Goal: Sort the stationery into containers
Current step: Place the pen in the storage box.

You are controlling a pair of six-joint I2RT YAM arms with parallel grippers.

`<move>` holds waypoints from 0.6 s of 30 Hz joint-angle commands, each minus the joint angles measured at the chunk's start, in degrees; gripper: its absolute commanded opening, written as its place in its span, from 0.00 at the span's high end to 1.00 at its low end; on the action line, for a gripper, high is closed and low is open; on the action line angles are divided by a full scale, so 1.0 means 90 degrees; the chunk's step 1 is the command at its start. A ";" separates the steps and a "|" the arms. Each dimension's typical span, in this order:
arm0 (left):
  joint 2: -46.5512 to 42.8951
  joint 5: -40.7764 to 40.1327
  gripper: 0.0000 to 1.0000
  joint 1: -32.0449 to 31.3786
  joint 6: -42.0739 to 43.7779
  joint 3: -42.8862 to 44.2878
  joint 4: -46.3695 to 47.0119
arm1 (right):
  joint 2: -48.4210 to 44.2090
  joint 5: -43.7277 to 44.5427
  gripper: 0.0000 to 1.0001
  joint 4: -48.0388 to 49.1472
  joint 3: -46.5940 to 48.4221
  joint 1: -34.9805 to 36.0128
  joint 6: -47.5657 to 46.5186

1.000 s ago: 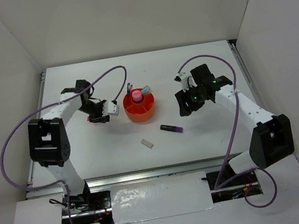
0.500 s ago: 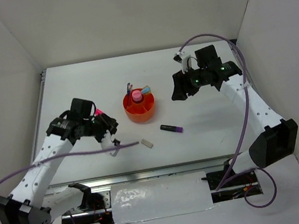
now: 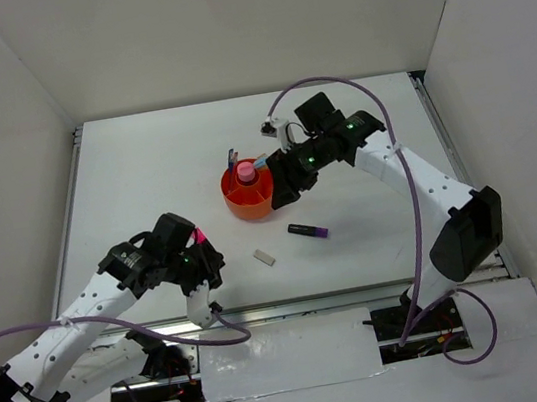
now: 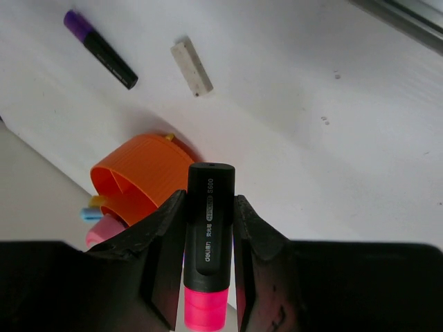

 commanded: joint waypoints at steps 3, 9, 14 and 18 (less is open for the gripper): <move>0.0187 -0.0186 0.92 -0.0352 0.4733 0.0405 -0.0491 | 0.0662 -0.0155 0.35 -0.0208 0.1068 0.0401 0.0673; 0.0226 -0.0040 0.94 -0.0509 0.5681 0.0455 -0.0559 | 0.1239 -0.0252 0.33 -0.0149 0.1675 0.0812 0.1065; 0.0304 -0.0049 0.95 -0.0772 0.5908 0.0513 -0.0462 | 0.1640 -0.0447 0.33 -0.0169 0.2036 0.1036 0.1270; 0.0431 -0.0039 0.97 -0.1143 0.5586 0.0679 -0.0326 | 0.1864 -0.0594 0.33 -0.0237 0.2261 0.1066 0.1271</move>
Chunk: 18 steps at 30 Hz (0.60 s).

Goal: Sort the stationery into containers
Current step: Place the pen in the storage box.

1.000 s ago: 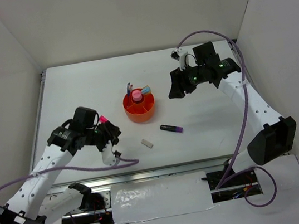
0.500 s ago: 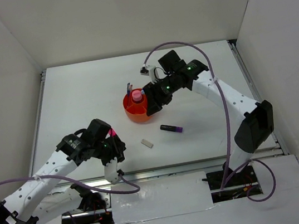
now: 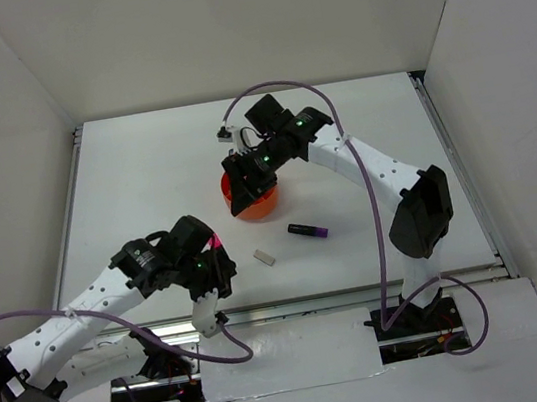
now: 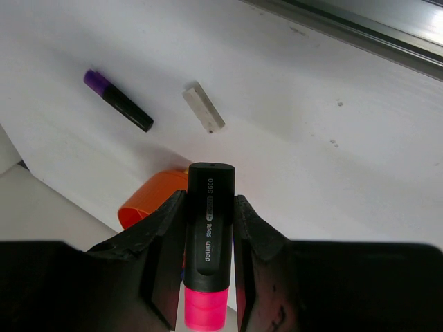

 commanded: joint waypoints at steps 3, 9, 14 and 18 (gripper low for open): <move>0.0115 0.0106 0.98 -0.0345 0.5152 0.0405 0.0142 | 0.0090 -0.0271 0.33 -0.0050 0.0392 -0.0039 0.0110; -0.0157 -0.0147 0.99 -0.0394 0.5559 0.0113 0.0221 | 0.0001 -0.0631 0.33 0.0077 0.0040 -0.0264 0.0207; -0.0051 -0.0324 0.99 -0.0511 0.5961 0.0287 -0.0005 | 0.0021 -0.0692 0.31 0.0048 0.0157 -0.0186 0.0276; 0.0028 -0.0353 0.99 -0.0512 0.6068 0.0317 0.0103 | 0.0041 -0.0613 0.30 0.0019 0.0284 -0.0010 0.0373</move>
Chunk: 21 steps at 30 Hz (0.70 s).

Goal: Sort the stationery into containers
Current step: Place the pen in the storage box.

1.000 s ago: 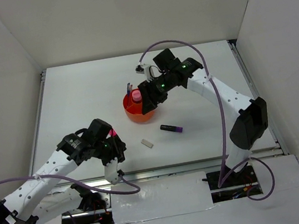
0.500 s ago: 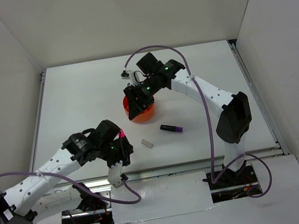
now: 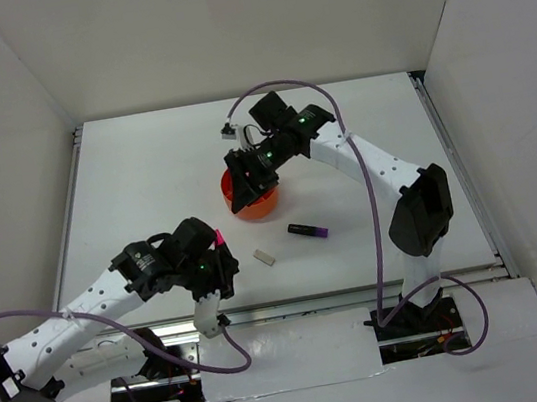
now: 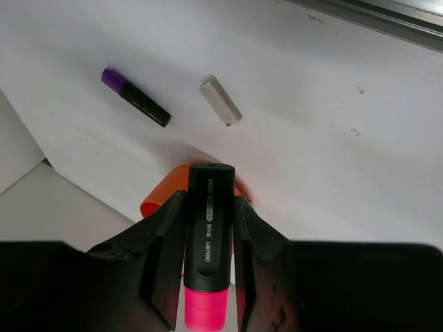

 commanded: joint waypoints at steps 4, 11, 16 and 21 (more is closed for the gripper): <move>0.0166 0.0080 0.99 -0.0038 0.6132 0.0267 -0.0082 | 0.0080 -0.0210 0.30 -0.0023 0.0358 0.0398 0.0255; 0.0303 0.0090 0.99 -0.0038 0.6249 0.0374 -0.0141 | 0.0383 -0.0045 0.30 -0.0121 0.0670 0.0809 0.0275; 0.0401 0.0129 0.99 -0.0145 0.6230 0.0423 -0.0092 | 0.0666 0.0082 0.30 -0.0189 0.0865 0.0956 0.0353; 0.0450 -0.0027 0.99 -0.0428 0.5908 0.0501 -0.0092 | 0.0822 0.0053 0.30 -0.0218 0.0934 0.1063 0.0382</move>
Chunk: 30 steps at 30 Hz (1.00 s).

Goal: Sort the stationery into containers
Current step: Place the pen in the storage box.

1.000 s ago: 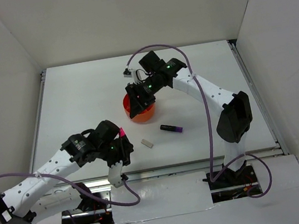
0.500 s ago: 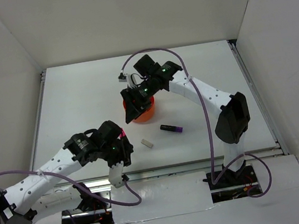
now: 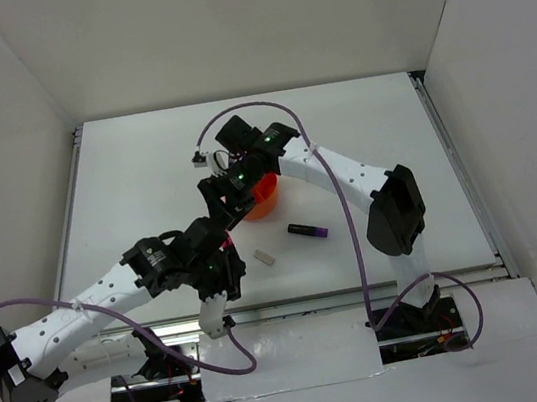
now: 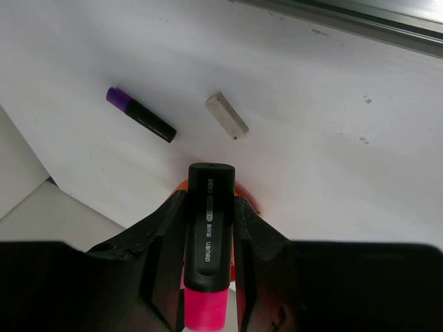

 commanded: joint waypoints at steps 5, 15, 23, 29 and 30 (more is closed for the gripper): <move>0.0005 -0.0183 0.98 -0.0536 0.5473 0.0224 0.0110 | 0.0162 -0.0037 0.33 -0.0053 0.0239 0.0133 0.0115; 0.0005 -0.0360 0.98 -0.0615 0.5131 0.0234 0.0072 | -0.0042 -0.0134 0.32 -0.0151 -0.0103 0.0036 -0.0021; -0.0082 -0.0526 0.98 -0.0635 0.5004 0.0117 0.0120 | -0.0335 -0.0134 0.30 -0.0238 -0.0347 -0.0072 -0.0148; -0.0083 -0.0594 0.98 -0.0645 0.4858 0.0117 0.0130 | -0.0384 -0.0203 0.38 -0.0239 -0.0484 -0.0121 -0.0207; -0.0092 -0.0604 0.98 -0.0645 0.4819 0.0107 0.0111 | -0.0384 -0.0203 0.42 -0.0239 -0.0503 -0.0111 -0.0207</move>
